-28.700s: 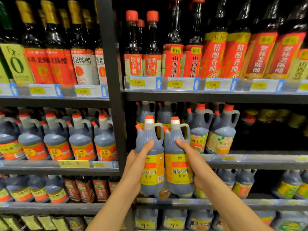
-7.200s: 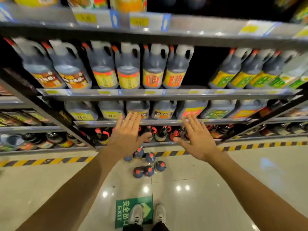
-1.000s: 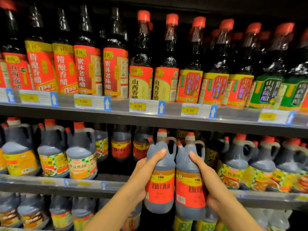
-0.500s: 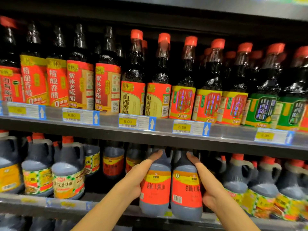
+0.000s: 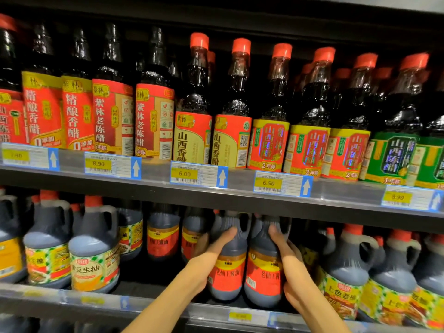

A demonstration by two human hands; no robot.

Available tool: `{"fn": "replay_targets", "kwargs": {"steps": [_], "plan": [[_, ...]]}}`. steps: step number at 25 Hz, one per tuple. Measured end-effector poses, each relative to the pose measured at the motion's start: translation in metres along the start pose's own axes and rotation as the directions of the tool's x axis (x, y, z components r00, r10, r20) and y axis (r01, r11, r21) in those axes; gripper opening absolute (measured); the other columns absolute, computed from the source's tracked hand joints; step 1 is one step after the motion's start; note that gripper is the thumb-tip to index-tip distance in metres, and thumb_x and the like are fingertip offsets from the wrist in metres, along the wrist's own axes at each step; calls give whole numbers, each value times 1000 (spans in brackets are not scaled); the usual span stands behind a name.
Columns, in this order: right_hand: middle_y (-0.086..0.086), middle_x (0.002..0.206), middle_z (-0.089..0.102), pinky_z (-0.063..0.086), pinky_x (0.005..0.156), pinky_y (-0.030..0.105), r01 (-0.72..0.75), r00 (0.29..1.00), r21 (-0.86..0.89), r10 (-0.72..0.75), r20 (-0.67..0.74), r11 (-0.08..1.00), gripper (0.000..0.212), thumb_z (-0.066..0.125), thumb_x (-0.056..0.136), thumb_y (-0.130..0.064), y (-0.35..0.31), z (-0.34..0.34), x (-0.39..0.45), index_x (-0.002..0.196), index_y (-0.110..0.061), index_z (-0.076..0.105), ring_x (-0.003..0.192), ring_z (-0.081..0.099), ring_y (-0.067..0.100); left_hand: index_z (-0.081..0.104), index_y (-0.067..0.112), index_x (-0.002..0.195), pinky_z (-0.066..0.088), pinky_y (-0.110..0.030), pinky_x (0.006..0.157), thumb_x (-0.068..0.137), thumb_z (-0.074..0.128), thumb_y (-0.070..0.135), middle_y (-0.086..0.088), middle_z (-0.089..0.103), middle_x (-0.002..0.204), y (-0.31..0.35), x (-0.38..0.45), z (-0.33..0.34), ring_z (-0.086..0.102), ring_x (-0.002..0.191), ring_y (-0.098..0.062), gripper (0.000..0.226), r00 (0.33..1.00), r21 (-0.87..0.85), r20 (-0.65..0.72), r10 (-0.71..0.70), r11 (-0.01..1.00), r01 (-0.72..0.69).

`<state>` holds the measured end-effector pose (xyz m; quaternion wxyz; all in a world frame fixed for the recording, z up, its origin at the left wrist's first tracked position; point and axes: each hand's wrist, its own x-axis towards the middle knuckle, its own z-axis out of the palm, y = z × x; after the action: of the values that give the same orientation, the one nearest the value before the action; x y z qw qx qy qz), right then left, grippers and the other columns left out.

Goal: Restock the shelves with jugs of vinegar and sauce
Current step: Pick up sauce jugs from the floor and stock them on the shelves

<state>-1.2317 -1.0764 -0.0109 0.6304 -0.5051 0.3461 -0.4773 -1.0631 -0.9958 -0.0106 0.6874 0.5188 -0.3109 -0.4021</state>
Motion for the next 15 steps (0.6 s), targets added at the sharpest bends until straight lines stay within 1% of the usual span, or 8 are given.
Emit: {"fn": "replay_targets", "kwargs": {"steps": [4, 7, 9, 11, 12, 13, 14, 15], "plan": [[9, 110, 80, 58, 93, 50, 35, 999, -39, -36, -33, 999, 97, 90, 48, -67, 17, -6, 9, 128, -18, 67, 99, 78, 31, 60, 33, 137, 43, -47, 114, 35, 83, 78, 9, 63, 138, -8, 9, 0, 59, 128, -20, 113, 999, 21, 2, 32, 999, -32], [5, 112, 80, 57, 90, 43, 60, 998, -36, -61, -29, 998, 102, 91, 39, -76, 25, -13, 15, 124, -24, 69, 101, 77, 26, 56, 31, 142, 40, -46, 116, 43, 83, 76, 11, 59, 143, -7, 7, 1, 54, 134, -19, 112, 999, 15, 13, 50, 999, -51], [4, 114, 79, 56, 91, 42, 56, 998, -27, -56, -3, 998, 94, 91, 43, -75, 29, -17, 17, 121, -28, 71, 104, 77, 25, 57, 33, 138, 39, -44, 117, 59, 87, 66, 13, 58, 141, -13, 11, 0, 52, 134, -17, 90, 999, 33, 28, 32, 999, -33], [1, 118, 78, 56, 93, 42, 54, 998, -33, -53, 29, 998, 87, 91, 48, -75, 32, -21, 16, 122, -33, 72, 107, 76, 24, 61, 43, 116, 42, -32, 108, 76, 81, 50, 24, 62, 121, -19, 12, -4, 58, 117, -3, 45, 999, 71, 37, 25, 997, -28], [-1, 118, 78, 56, 92, 41, 59, 998, -36, -57, 35, 998, 89, 90, 48, -76, 33, -21, 14, 124, -35, 70, 108, 76, 22, 59, 46, 106, 42, -26, 100, 81, 79, 44, 31, 60, 112, -19, 11, -5, 57, 105, 7, 32, 998, 110, 46, 32, 993, -37], [-4, 119, 78, 56, 93, 41, 63, 998, -46, -62, 28, 997, 96, 89, 45, -78, 33, -22, 13, 128, -37, 66, 108, 75, 20, 59, 46, 104, 42, -20, 94, 84, 78, 40, 34, 58, 108, -18, 10, -6, 55, 100, 12, 28, 998, 145, 47, 44, 988, -51], [-8, 119, 76, 56, 94, 41, 64, 998, -57, -64, 14, 996, 101, 88, 41, -80, 34, -23, 11, 129, -40, 61, 108, 74, 18, 60, 44, 111, 42, -18, 94, 86, 77, 38, 33, 58, 112, -18, 8, -6, 56, 104, 9, 31, 997, 179, 44, 60, 982, -66], [-13, 117, 75, 55, 93, 40, 71, 997, -61, -71, 6, 996, 100, 88, 38, -82, 34, -23, 10, 126, -46, 56, 108, 73, 14, 58, 39, 124, 42, -20, 99, 86, 78, 38, 28, 58, 122, -19, 8, -8, 56, 115, 2, 43, 996, 196, 48, 80, 977, -88]]}}
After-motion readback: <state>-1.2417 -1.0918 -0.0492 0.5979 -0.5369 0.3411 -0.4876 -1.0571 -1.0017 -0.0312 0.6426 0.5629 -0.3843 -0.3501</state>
